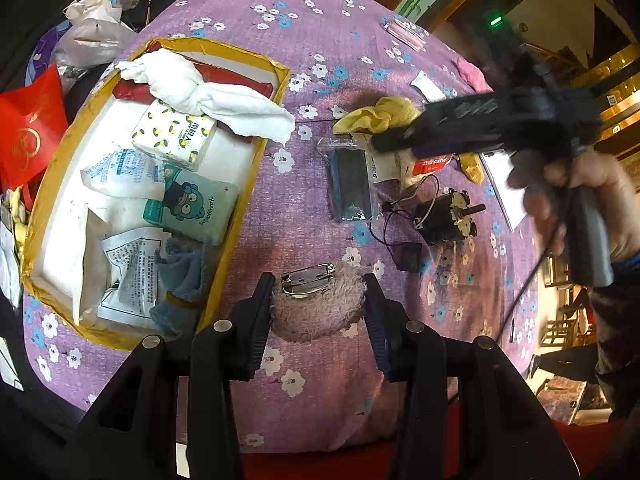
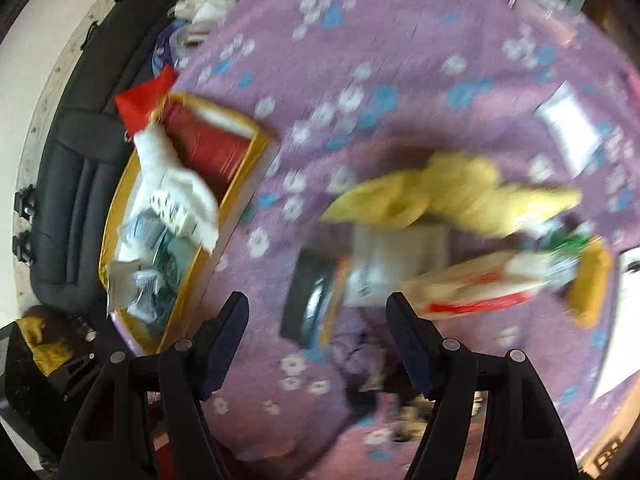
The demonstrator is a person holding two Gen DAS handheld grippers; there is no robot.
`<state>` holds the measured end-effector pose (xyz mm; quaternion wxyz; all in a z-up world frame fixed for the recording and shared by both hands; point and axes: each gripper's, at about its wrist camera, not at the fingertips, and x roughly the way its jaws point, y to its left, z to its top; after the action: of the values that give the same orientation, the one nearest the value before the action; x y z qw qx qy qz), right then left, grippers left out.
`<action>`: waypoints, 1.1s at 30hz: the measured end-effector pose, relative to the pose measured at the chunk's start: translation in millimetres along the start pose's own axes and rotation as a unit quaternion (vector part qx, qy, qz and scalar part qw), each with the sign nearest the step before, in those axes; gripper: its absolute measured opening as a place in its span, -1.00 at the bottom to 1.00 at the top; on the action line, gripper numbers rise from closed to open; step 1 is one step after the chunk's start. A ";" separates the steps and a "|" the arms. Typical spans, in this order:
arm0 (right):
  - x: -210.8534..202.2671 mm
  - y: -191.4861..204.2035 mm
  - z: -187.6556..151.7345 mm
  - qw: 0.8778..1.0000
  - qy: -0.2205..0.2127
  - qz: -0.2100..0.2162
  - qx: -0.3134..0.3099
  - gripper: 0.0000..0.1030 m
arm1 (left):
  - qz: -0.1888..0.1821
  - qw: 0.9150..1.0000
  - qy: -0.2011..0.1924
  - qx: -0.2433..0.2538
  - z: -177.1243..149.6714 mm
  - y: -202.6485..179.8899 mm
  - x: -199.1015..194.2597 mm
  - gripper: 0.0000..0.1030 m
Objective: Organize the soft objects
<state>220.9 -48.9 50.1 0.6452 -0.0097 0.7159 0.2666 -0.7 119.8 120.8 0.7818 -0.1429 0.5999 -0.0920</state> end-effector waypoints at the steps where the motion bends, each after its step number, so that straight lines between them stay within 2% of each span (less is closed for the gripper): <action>1: 10.6 -0.7 0.0 1.000 0.009 0.002 0.007 0.29 | 0.000 1.000 0.000 -0.001 -0.9 1.4 -0.6 -0.17; 3: 29.4 -3.0 1.3 1.000 0.020 0.005 0.021 0.11 | 0.000 1.000 0.000 -0.004 -3.1 4.5 -1.8 -0.17; 7: 51.5 -4.7 -1.4 0.999 0.028 -0.022 0.034 0.01 | 0.002 1.000 -0.001 -0.009 -5.0 11.0 -4.8 -0.17; 8: 55.9 -5.7 -1.7 0.999 0.028 -0.024 0.036 -0.09 | 0.003 1.000 -0.001 -0.011 -5.4 13.3 -6.0 -0.17; 11: 61.3 -1.6 -3.0 0.999 0.023 -0.022 0.023 -0.29 | 0.006 1.000 -0.002 -0.014 -5.7 17.7 -8.4 -0.17; 15: 58.8 3.8 -8.5 1.000 0.009 -0.017 -0.001 -0.45 | 0.008 1.000 -0.003 -0.014 -5.6 22.4 -11.2 -0.17; 22: 33.5 5.8 -19.6 1.000 -0.017 -0.005 -0.015 -0.51 | 0.020 1.000 -0.007 -0.016 -6.3 34.9 -19.2 -0.17; 33: 4.8 35.4 -23.8 0.998 -0.040 0.027 -0.040 -0.51 | 0.069 0.994 -0.042 -0.074 -2.1 102.3 -55.2 -0.17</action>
<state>185.6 -26.4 59.4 0.6652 -0.0048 0.6781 0.3125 -20.1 233.4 136.4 0.7981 -0.1625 0.5800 0.0132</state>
